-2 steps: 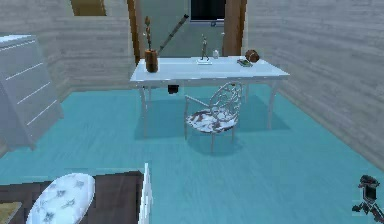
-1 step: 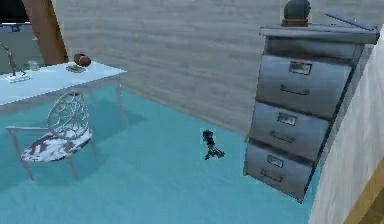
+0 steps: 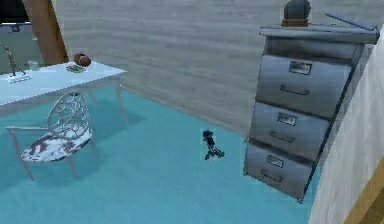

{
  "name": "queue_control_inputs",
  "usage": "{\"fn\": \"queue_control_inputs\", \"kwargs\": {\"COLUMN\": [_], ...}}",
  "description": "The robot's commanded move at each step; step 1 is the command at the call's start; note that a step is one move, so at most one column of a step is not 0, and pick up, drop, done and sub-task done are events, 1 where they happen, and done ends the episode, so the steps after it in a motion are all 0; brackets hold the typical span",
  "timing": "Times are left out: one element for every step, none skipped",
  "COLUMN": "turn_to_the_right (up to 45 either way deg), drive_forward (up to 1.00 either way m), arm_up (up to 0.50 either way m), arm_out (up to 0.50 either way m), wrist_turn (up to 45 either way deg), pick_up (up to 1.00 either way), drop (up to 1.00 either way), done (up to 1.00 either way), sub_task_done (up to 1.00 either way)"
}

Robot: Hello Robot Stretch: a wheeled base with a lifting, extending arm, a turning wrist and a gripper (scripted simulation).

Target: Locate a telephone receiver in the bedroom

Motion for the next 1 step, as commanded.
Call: {"fn": "queue_control_inputs", "kwargs": {"turn_to_the_right": [9.0], "drive_forward": [0.00], "arm_up": [0.00], "arm_out": [0.00], "wrist_turn": [0.0], "pick_up": [0.00], "drop": [0.00], "done": [0.00], "sub_task_done": [0.00]}}
